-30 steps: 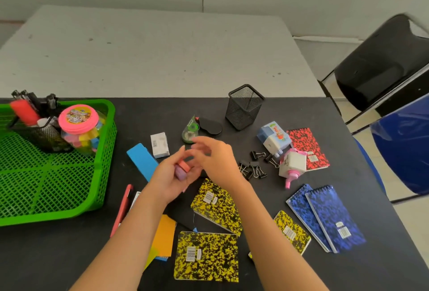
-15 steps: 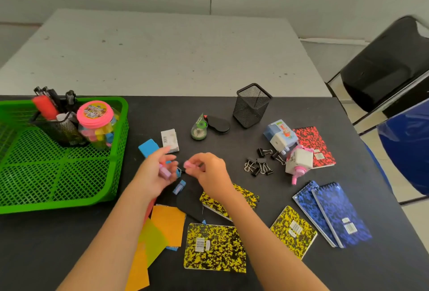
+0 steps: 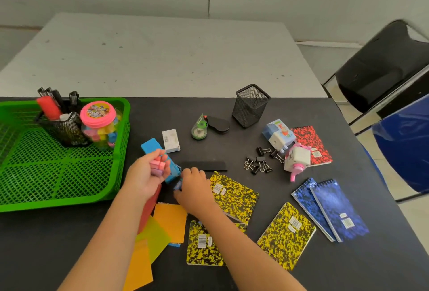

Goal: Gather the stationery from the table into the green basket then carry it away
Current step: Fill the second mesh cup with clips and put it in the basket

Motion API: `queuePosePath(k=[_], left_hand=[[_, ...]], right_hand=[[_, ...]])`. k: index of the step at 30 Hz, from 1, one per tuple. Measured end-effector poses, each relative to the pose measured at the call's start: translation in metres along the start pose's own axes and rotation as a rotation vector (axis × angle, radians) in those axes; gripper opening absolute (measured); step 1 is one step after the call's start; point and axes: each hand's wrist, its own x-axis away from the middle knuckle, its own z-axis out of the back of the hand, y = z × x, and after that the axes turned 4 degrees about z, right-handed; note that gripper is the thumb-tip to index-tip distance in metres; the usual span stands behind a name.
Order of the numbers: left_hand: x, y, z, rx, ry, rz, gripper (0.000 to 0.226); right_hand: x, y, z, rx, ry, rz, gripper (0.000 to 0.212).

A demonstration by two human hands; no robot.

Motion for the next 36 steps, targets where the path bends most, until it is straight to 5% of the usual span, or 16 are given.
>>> queuePosePath(k=[5,10,23,26,31,33,36], left_hand=[[-0.004,-0.013,-0.009,-0.172,0.057,0.047,0.025],[0.004,-0.033,-0.041,-0.092,-0.295,0.217,0.037],[-0.002,0.017,-0.248,-0.140,-0.419,-0.242,0.028],[-0.019,0.018,-0.266,-0.283,-0.442,-0.327,0.030],[-0.058,0.009,-0.262,-0.976,-0.196,-0.562,0.042],[-0.058,0.002,-0.252,-1.024,-0.219,-0.623,0.036],[-0.067,-0.010,-0.238,-1.031,-0.007,-0.809,0.036]], right_hand=[[0.003,0.010,0.029,-0.428,0.379,-0.070,0.038],[0.007,0.020,0.051,-0.465,0.298,0.087,0.040],[-0.066,0.085,0.176,-0.949,0.687,-0.058,0.034],[-0.082,0.102,0.195,-0.903,0.694,-0.087,0.030],[-0.097,0.129,0.199,-0.567,0.510,-0.133,0.026],[-0.096,0.133,0.197,-0.464,0.449,-0.099,0.021],[-0.093,0.136,0.196,-0.359,0.534,-0.116,0.047]])
